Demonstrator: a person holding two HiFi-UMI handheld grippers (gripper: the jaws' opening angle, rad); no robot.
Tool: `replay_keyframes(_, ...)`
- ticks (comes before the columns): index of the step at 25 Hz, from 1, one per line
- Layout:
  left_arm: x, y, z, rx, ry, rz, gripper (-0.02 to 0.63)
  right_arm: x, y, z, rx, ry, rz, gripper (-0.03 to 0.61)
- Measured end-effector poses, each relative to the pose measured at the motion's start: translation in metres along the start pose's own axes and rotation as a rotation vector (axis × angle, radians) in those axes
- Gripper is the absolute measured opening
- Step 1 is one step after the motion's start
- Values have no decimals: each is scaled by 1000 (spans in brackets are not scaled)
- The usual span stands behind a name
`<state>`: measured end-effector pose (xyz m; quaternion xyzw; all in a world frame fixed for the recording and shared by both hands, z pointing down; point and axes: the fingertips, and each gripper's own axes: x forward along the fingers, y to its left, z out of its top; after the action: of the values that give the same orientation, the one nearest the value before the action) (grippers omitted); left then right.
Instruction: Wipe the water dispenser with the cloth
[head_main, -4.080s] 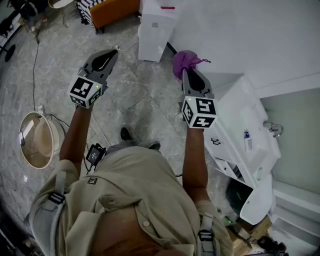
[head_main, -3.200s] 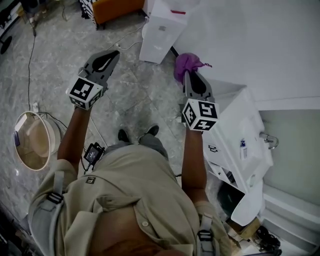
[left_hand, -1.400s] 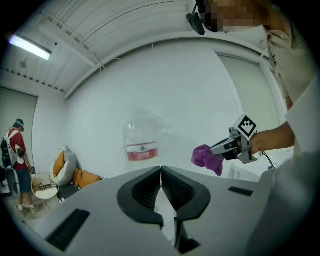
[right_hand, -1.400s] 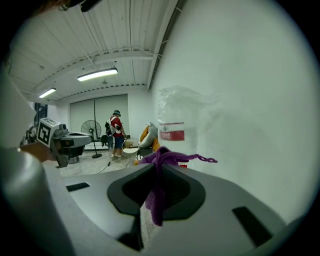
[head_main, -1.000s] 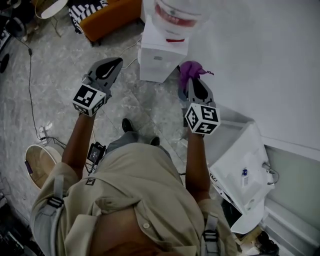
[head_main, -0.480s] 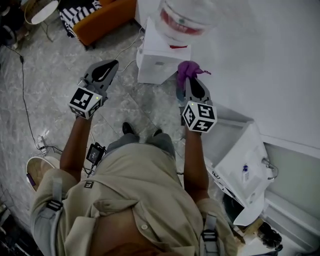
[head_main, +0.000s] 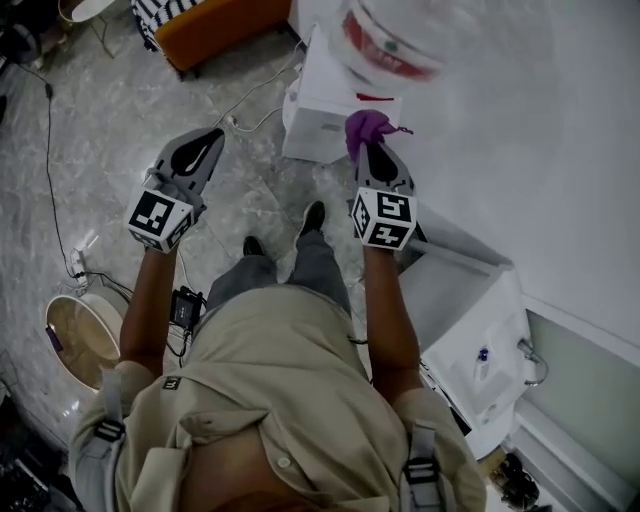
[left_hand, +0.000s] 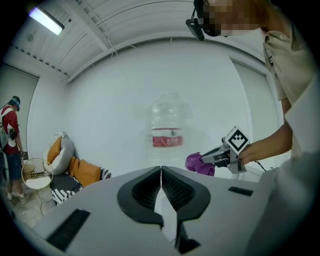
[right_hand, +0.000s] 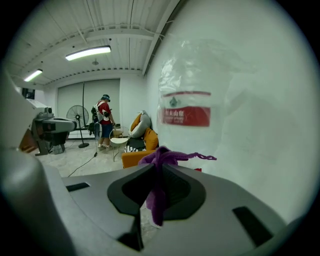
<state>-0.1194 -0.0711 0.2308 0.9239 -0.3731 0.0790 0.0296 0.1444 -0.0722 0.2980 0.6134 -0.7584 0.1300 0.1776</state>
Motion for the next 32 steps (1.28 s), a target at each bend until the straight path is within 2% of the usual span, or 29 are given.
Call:
replay_keyframes(4, 5, 6, -12, -30, 21, 45, 21, 36, -3, -22, -48, 46, 29, 55)
replay_keyframes(9, 14, 10, -30, -68, 80, 102, 21, 78, -1, -50, -227, 77, 26, 57)
replay_keyframes(13, 21, 4, -52, -81, 117, 107, 21, 115, 10, -86, -326, 103, 33, 55)
replay_keyframes(16, 26, 1, -67, -100, 140, 114, 21, 144, 26, -116, -382, 132, 70, 57)
replay_keyframes(21, 32, 3, -94, -130, 169, 120, 21, 187, 62, -138, -350, 130, 127, 57)
replay_keyframes(25, 36, -2, -113, -142, 205, 97, 21, 198, 68, -146, -284, 127, 123, 57)
replay_keyframes(28, 44, -6, -121, -142, 218, 79, 21, 195, 39, -152, -253, 130, 76, 55)
replay_keyframes(32, 56, -13, -122, -140, 221, 61, 21, 178, -29, -164, -232, 141, -23, 55)
